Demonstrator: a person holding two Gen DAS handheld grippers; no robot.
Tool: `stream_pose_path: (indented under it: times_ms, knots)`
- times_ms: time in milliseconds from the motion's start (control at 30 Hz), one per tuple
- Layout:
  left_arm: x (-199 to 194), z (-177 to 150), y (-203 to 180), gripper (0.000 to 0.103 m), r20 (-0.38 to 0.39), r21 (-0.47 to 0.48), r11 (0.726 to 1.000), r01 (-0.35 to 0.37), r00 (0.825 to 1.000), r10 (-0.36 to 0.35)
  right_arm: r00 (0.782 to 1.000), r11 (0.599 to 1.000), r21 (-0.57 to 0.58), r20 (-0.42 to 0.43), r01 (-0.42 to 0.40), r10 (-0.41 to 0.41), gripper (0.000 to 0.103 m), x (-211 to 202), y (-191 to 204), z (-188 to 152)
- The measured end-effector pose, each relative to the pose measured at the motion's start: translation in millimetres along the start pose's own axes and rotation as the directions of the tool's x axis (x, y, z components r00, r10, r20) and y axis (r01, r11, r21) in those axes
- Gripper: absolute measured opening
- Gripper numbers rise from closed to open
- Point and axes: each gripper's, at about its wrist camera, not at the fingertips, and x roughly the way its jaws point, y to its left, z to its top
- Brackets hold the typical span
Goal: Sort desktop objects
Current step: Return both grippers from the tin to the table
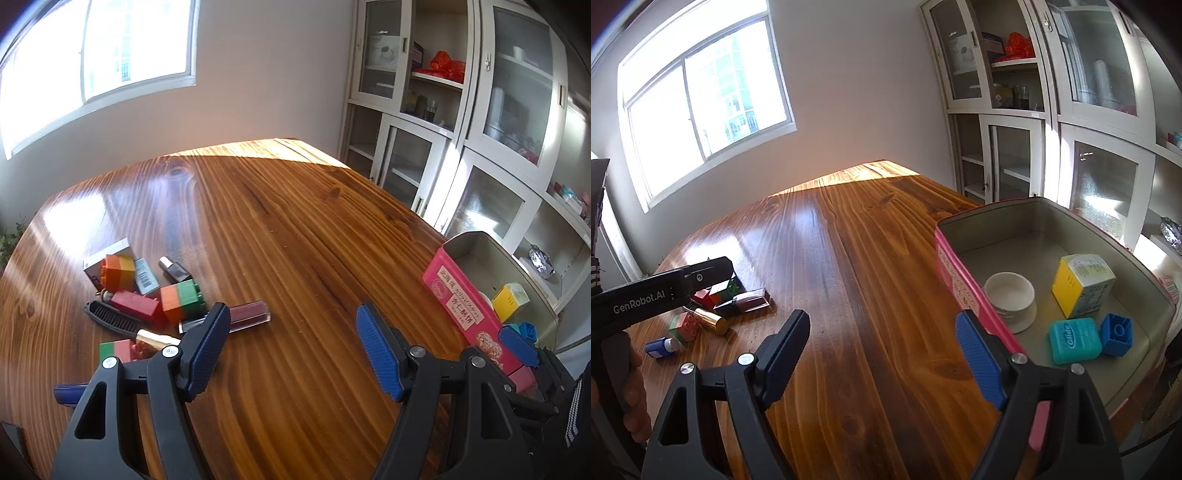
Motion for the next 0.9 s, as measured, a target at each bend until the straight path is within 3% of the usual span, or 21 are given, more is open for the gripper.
stream_pose_path:
  times_ms: [267, 567, 900]
  knots:
    - [-1.0, -12.7, 67.8, 0.074, -0.021, -0.106, 0.99, -0.093, 0.996, 0.092, 0.999, 0.998, -0.049, -0.038, -0.037, 0.035, 0.084, 13.2, 32.3, -4.5]
    - [-6.8, -31.2, 139.3, 0.074, -0.056, -0.177, 0.963, -0.204, 0.979, 0.197, 0.996, 0.995, -0.078, -0.076, -0.062, 0.056, 0.085, 27.1, 51.6, -6.7]
    - [-9.3, -51.2, 186.7, 0.074, -0.107, -0.217, 0.949, -0.229, 0.972, 0.21, 0.991, 0.991, -0.102, -0.112, -0.09, 0.078, 0.085, 39.6, 69.4, -9.4]
